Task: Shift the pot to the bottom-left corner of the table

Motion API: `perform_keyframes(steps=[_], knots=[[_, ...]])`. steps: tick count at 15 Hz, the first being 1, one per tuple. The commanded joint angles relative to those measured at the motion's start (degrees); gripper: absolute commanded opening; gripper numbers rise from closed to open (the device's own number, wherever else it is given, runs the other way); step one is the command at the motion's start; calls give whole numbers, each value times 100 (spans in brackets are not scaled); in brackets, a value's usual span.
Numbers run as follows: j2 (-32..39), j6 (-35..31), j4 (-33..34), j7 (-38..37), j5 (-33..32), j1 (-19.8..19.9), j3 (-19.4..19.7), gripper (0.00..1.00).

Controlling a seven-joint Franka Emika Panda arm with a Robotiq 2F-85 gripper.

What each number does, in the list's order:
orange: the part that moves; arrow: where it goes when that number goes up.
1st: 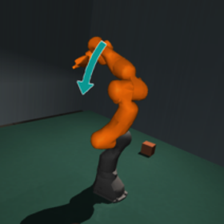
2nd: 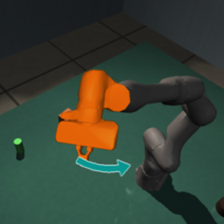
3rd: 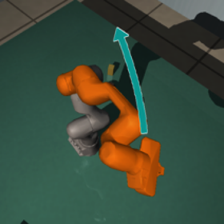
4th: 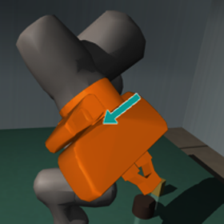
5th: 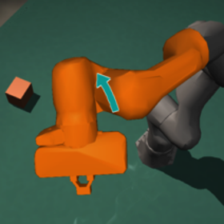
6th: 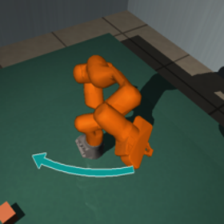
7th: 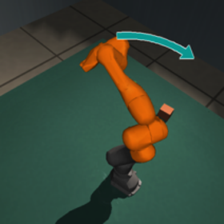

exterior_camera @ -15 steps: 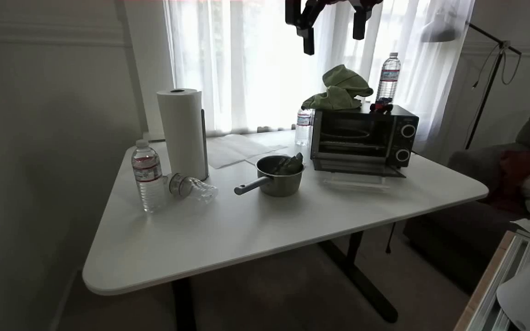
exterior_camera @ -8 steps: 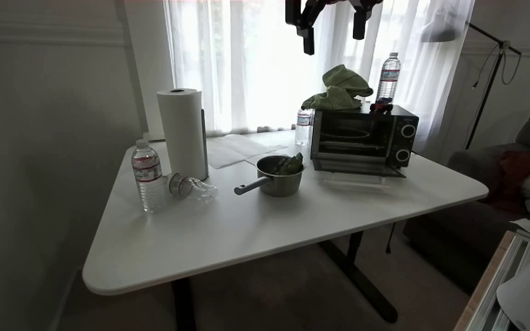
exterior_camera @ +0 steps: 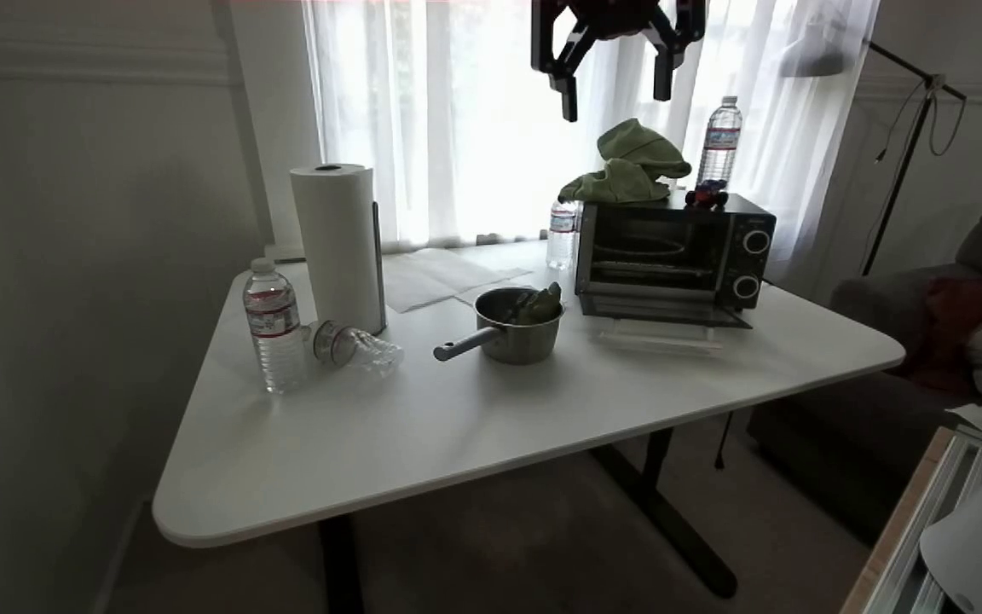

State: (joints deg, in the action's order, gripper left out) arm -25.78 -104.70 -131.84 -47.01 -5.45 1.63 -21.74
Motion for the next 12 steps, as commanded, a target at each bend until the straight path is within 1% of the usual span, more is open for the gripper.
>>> perform_keyframes(steps=[1, 4, 7, 9, 10, 11, 12], knots=[[558, -489, -31, -775, 87, 31, 403, 100], [904, -1088, -197, -1525, 67, 32, 661, 100], [1183, -1837, -503, -2335, -9, 31, 854, 100], [1371, -2424, -751, -2901, -184, 58, 946, 100], [1451, -2571, -815, -3150, -314, 77, 986, 100], [1561, -2710, -872, -3308, -389, 74, 1041, 100], [1482, -2375, -698, -2865, -199, -77, 1123, 100]])
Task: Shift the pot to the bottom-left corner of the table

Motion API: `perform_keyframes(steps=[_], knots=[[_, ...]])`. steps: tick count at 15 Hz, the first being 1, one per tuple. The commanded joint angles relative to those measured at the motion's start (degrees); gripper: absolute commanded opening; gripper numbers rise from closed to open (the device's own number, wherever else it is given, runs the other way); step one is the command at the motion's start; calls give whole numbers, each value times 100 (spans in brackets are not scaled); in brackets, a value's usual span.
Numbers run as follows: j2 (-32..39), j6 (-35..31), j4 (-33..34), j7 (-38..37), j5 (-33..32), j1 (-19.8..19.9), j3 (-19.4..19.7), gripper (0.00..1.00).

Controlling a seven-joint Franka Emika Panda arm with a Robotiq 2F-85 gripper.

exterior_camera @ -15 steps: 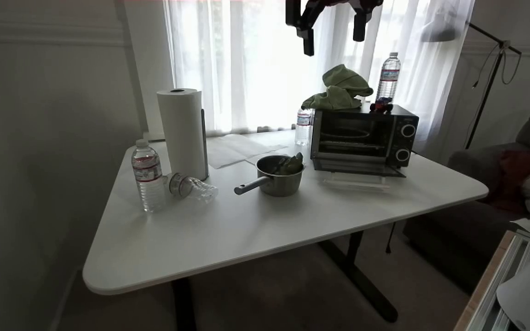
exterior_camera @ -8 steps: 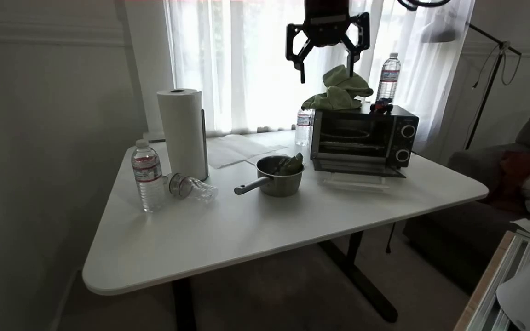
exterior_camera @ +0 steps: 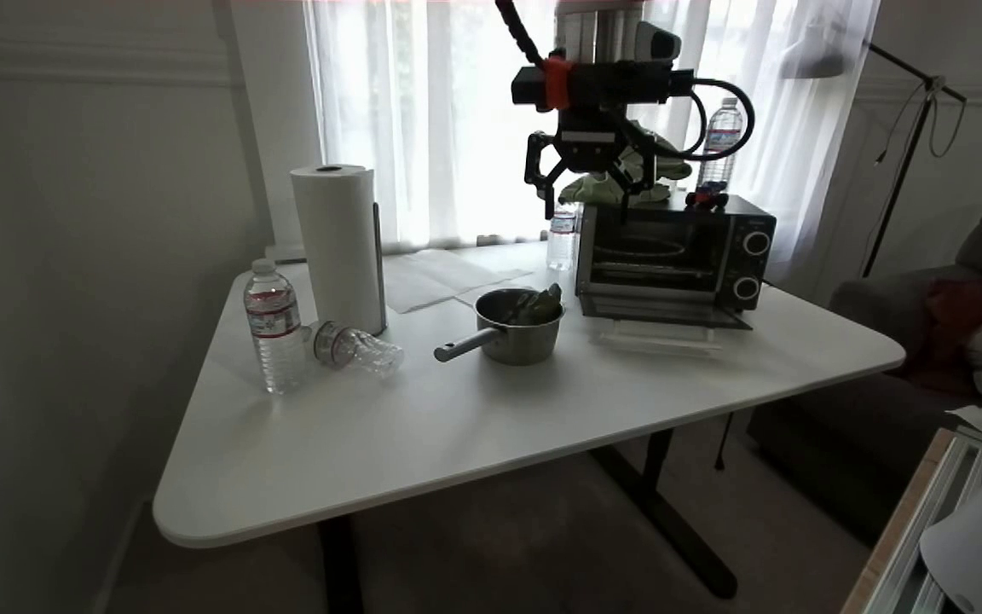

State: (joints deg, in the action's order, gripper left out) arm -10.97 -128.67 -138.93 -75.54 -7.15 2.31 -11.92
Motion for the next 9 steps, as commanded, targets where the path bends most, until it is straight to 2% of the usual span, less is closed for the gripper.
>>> perform_keyframes(steps=[1, 7, 9], knots=[[71, -37, -34, -52, -45, -155, 183, 100], [85, -37, 4, -34, -41, -186, 207, 100], [376, -315, -26, 32, 128, -169, 297, 100]])
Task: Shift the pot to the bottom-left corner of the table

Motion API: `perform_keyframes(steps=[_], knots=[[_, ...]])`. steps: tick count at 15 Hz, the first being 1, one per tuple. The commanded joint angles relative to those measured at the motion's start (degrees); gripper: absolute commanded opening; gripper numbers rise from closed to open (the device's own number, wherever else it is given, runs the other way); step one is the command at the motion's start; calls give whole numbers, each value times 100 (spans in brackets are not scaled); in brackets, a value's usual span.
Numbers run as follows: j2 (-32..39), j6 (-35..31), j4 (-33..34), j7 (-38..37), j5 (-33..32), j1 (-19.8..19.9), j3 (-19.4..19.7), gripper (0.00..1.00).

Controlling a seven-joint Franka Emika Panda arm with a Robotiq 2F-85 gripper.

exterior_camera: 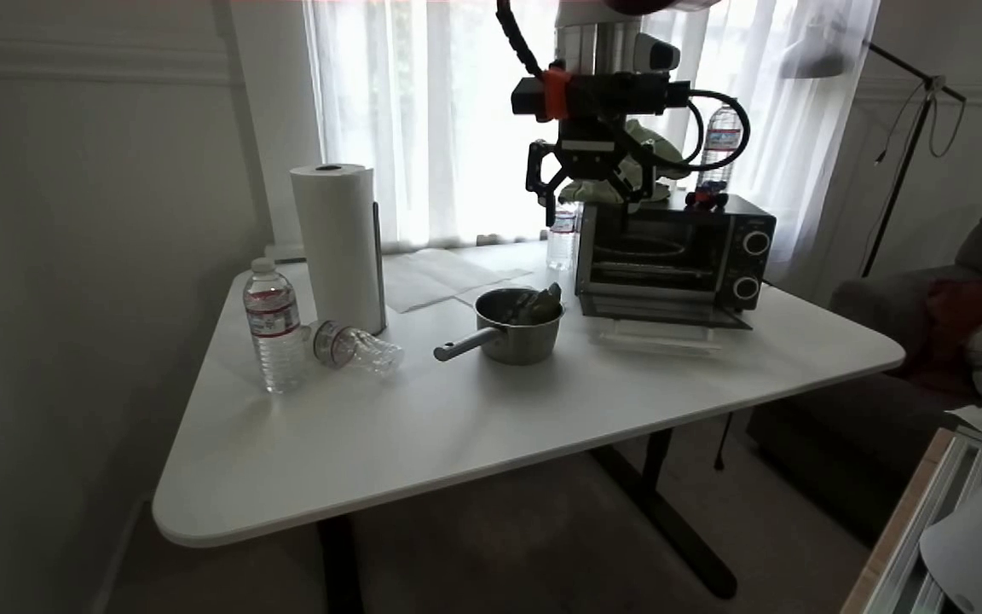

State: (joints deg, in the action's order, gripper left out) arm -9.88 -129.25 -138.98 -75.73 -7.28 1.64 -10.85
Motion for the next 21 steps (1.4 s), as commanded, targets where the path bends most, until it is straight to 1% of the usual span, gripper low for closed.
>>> perform_keyframes(steps=[1, 4, 12, 16, 21], knots=[[342, -463, -80, -37, 100, -85, 215, 100], [716, -886, -139, -29, 198, -90, 376, 100], [1606, -1872, -204, 366, 838, -163, 747, 100], [1863, -2363, -284, 310, 852, -230, 880, 100], [2121, -2777, -307, 286, 777, -345, 1090, 100]])
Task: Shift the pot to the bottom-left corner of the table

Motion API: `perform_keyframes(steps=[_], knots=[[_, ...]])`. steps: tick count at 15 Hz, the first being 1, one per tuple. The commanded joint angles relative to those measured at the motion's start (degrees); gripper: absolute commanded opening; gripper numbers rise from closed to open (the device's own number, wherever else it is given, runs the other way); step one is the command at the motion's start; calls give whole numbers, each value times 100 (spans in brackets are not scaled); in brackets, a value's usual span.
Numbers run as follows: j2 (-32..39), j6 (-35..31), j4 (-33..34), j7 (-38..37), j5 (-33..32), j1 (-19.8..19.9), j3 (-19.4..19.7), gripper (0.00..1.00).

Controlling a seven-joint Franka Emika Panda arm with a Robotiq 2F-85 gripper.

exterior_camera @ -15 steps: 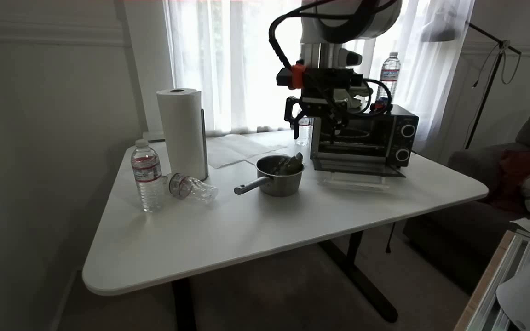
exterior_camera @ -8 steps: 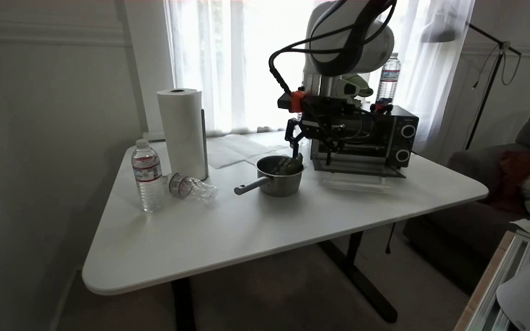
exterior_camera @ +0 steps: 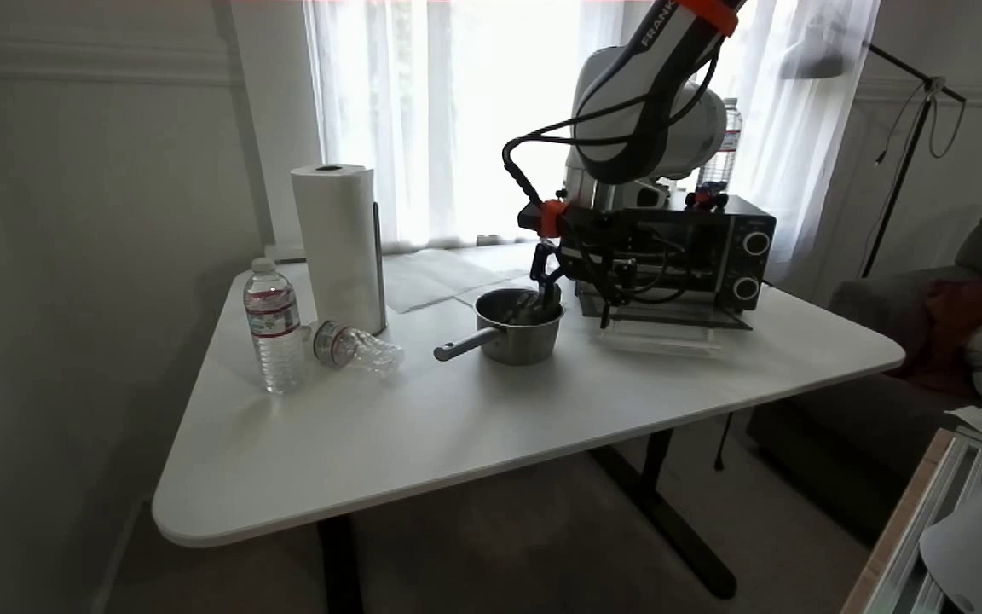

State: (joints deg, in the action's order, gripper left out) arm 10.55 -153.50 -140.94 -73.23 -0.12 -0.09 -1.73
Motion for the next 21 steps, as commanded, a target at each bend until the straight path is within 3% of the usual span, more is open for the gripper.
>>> perform_keyframes(steps=[1, 15, 16, 18, 21], knots=[[118, -479, -114, 22, 40, -205, 219, 100], [725, -1443, -11, 98, 151, -555, 585, 100], [752, -1445, -5, 100, 157, -580, 618, 75], [783, -1440, 6, 89, 173, -619, 669, 66], [759, -1388, 11, 75, 207, -651, 704, 44]])
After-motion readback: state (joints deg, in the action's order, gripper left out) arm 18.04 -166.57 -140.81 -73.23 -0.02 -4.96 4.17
